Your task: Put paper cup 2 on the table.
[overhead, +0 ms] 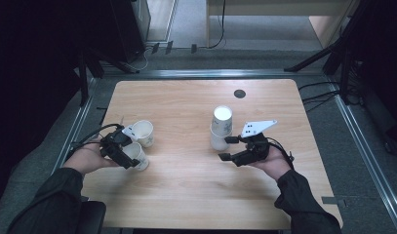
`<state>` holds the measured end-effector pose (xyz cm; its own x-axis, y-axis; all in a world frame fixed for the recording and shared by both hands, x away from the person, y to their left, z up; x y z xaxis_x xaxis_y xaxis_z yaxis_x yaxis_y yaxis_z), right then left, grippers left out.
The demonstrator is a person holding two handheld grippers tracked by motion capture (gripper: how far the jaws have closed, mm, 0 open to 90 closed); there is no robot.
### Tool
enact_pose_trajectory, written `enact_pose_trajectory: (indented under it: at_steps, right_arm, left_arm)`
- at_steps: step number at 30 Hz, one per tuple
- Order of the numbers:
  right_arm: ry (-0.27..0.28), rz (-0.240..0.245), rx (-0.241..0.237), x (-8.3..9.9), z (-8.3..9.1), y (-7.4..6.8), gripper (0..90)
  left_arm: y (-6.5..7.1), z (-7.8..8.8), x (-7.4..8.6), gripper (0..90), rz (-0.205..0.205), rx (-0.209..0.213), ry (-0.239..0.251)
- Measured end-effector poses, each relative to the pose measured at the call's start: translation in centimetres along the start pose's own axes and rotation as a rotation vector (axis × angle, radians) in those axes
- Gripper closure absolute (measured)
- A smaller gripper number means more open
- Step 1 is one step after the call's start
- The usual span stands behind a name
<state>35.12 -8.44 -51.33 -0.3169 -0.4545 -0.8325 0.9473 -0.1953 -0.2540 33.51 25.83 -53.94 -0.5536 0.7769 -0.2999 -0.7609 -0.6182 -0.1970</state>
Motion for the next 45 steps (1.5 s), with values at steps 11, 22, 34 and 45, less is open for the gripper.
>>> enact_pose_trajectory:
  at_steps: [11,22,34,45]
  right_arm:
    - [0.002,0.000,0.000,0.0,0.1,0.0,31.8]
    - [0.006,0.004,0.001,-0.1,0.1,0.0,32.0]
    - [0.009,0.005,0.006,-0.2,0.3,0.1,32.3]
    - [0.012,0.002,0.012,-0.2,0.5,0.2,32.3]
  left_arm:
    - [0.3,-0.1,-0.4,16.9,-0.004,0.002,0.004]
    - [0.6,-0.3,-0.3,13.0,0.009,0.019,0.006]
    - [0.3,0.7,-0.1,11.1,0.050,0.040,0.043]
    - [-0.3,2.2,0.2,10.9,0.095,0.052,0.105]
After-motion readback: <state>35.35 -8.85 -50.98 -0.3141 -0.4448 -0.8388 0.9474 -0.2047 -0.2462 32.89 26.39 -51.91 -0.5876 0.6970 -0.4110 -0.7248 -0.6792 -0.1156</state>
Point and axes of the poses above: each handheld gripper's, and its own axes: z roughly backward along the jaws, x roughly out of its underside, y roughly to its right, the point moved 8 cm from there along -z, roughly forward along the jaws, and after that the axes turned 9 degrees about -x, right-handed, at the moved point
